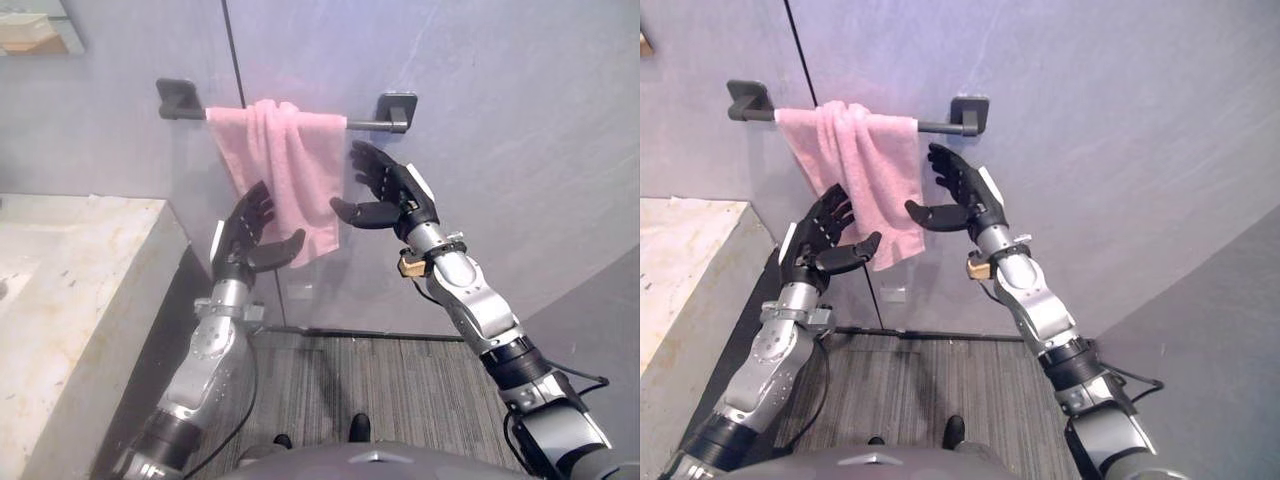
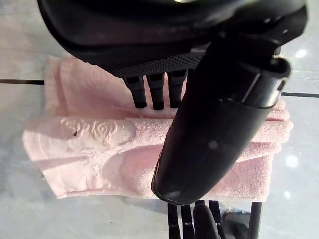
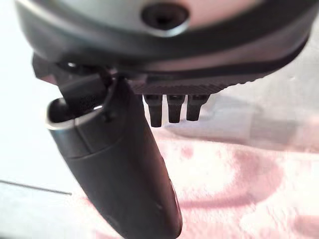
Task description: Organize the bathroom.
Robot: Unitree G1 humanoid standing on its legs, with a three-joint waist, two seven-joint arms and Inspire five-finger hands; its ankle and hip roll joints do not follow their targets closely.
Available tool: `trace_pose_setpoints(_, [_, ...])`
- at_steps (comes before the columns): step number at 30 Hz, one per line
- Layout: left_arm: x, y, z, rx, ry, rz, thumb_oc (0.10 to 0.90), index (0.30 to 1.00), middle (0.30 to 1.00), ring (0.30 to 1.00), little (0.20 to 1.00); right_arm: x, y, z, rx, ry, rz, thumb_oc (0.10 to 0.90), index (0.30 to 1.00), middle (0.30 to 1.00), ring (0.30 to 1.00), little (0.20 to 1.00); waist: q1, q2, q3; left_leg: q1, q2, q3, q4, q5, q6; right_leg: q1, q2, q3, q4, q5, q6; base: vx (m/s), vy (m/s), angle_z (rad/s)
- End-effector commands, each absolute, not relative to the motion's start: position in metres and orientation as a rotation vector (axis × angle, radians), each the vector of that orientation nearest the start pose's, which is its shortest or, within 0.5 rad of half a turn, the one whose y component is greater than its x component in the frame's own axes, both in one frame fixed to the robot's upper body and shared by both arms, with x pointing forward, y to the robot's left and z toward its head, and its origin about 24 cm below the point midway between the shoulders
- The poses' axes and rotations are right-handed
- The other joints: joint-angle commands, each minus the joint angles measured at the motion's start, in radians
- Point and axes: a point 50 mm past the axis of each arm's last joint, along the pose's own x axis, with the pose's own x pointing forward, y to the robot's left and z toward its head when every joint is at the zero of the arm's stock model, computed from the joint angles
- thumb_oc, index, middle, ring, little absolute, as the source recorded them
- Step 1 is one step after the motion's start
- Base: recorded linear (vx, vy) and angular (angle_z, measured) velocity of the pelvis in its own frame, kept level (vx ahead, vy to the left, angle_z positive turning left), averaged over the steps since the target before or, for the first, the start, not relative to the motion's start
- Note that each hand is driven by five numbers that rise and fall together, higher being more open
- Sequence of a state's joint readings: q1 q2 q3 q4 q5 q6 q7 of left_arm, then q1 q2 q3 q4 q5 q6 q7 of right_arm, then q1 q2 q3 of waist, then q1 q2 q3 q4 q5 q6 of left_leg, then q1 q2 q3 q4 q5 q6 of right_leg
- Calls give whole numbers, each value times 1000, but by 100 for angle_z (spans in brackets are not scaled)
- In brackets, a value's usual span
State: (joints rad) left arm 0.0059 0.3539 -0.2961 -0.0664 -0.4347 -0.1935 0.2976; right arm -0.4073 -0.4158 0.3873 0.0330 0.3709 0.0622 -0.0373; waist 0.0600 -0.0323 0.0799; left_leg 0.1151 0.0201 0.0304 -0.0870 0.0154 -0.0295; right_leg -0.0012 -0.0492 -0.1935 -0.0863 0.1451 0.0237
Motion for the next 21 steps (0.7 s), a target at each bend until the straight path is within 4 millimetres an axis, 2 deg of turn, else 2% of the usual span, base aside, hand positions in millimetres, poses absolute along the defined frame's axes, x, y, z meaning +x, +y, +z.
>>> trace_pose_setpoints(1, [262,150,101,-168,-340,-42,800,900,900,900,900,319,-80,193,-62,-447,523,800,900,900,900,900,56,-38,-40,-23,-58,19,0,-10,37,92,-3,-33,-1,-83,27,-8,30,5])
trace_pose_setpoints(7, [263,147,102,-170,-340,-49,800,900,900,900,900,319,-73,200,-73,-457,557,800,900,900,900,900,58,-40,-36,-19,-65,15,0,-13,41,97,-7,-35,-1,-83,28,-7,34,8])
trace_pose_setpoints(13, [264,144,104,-170,-347,-50,800,900,900,900,900,317,-76,200,-87,-470,515,800,900,900,900,900,53,-42,-30,-15,-70,19,0,-19,48,97,-14,-34,-1,-78,34,-9,16,1])
trace_pose_setpoints(14, [264,143,105,-167,-351,-49,800,900,900,900,900,317,-78,199,-87,-467,491,775,862,862,862,862,51,-42,-28,-14,-71,20,0,-21,50,97,-15,-33,-1,-77,35,0,0,0])
trace_pose_setpoints(16, [264,142,106,-168,-352,-48,800,900,900,900,900,318,-79,198,-96,-468,476,776,865,865,865,865,50,-41,-24,-11,-71,21,0,-22,51,98,-16,-33,-1,-76,36,0,0,0])
trace_pose_setpoints(17, [264,143,107,-167,-355,-45,800,900,900,900,900,318,-80,196,-89,-466,466,679,719,719,719,719,48,-39,-22,-10,-71,23,0,-24,52,97,-16,-32,-1,-76,36,0,0,0])
trace_pose_setpoints(18, [264,143,107,-168,-355,-44,800,900,900,900,900,318,-81,195,-90,-465,459,653,679,679,679,679,48,-39,-22,-9,-72,24,0,-24,52,97,-15,-31,-1,-76,36,0,0,0])
trace_pose_setpoints(20, [264,144,108,-169,-354,-37,800,900,900,900,900,317,-84,192,-84,-458,445,692,738,738,738,738,43,-38,-21,-7,-72,29,0,-26,55,97,-15,-27,-1,-74,37,0,0,0])
trace_pose_setpoints(21, [264,144,108,-169,-354,-36,800,900,900,900,900,317,-85,191,-82,-458,440,599,599,599,599,599,42,-37,-20,-6,-73,30,0,-26,56,96,-15,-26,-1,-74,37,4,3,-3])
